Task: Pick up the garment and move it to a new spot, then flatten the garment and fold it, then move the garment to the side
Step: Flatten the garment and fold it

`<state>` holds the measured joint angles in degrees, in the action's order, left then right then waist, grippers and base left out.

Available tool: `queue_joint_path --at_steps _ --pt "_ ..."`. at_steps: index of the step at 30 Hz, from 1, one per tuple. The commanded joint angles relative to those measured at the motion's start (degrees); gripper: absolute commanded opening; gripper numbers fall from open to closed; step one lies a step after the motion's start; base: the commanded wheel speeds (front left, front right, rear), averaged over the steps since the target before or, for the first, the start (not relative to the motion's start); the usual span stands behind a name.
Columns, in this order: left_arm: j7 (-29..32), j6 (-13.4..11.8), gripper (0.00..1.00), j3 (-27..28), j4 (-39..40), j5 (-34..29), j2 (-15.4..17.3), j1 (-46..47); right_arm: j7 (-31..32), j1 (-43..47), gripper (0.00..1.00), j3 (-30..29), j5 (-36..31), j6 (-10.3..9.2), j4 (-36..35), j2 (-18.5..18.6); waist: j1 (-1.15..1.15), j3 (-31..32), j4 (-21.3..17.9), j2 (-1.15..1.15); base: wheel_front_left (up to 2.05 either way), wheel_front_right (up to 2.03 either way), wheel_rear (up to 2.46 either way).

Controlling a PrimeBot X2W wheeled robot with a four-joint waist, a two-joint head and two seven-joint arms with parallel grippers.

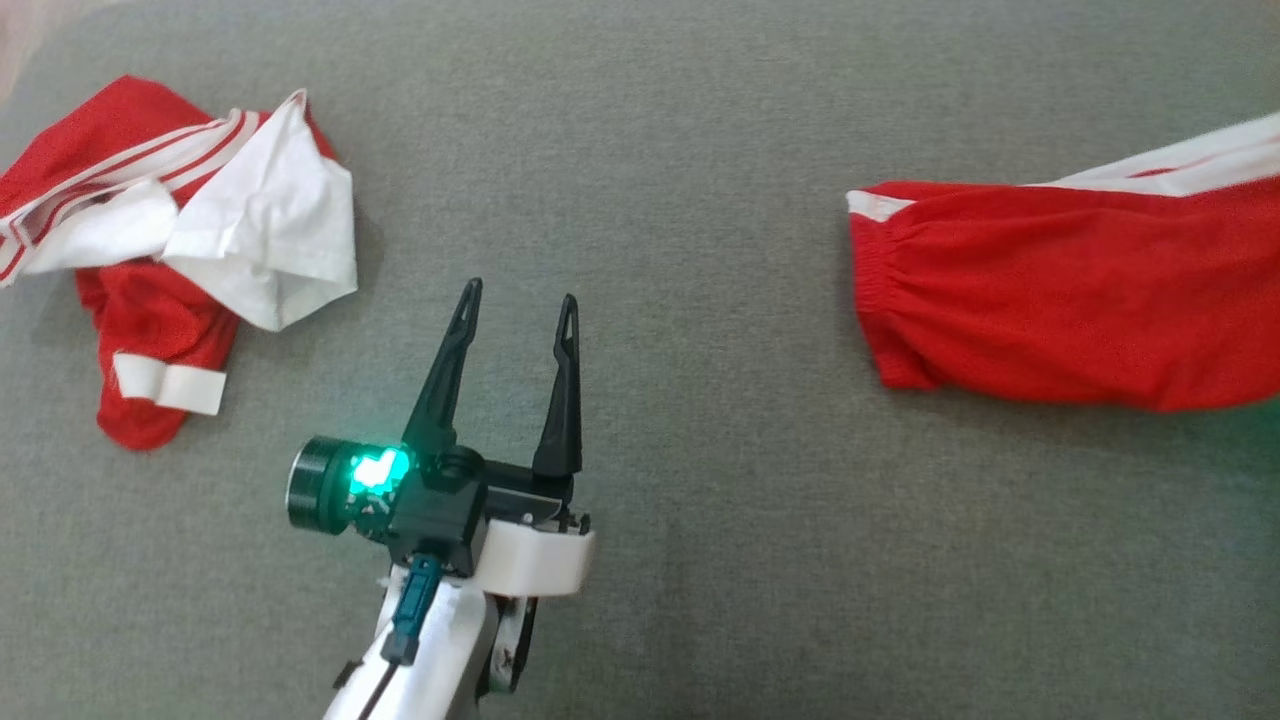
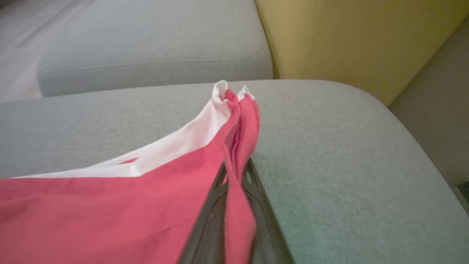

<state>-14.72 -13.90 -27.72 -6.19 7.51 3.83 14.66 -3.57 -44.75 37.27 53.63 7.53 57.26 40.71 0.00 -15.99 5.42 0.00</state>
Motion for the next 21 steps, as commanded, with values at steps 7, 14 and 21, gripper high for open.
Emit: queue_joint_path --at_steps 7,14,21 --pt "-0.28 1.22 1.0 2.18 0.56 -0.6 -0.1 -1.07 -4.54 -0.68 0.0 0.38 -1.87 -0.04 -8.55 -1.99 0.0 2.57 -0.85 0.0 0.0 0.0 0.0" --pt "-0.28 1.93 1.0 1.66 0.42 -0.29 -0.53 -1.82 -7.57 2.19 0.0 -2.84 -5.17 -0.04 -14.4 -10.38 0.0 4.21 1.28 0.0 0.0 0.0 0.0" --pt "-0.28 2.01 1.0 1.46 0.3 0.49 -0.78 -2.9 -9.86 9.43 0.0 -8.11 -10.91 -0.04 -15.59 -23.72 0.0 5.49 3.92 0.0 0.0 0.0 0.0"
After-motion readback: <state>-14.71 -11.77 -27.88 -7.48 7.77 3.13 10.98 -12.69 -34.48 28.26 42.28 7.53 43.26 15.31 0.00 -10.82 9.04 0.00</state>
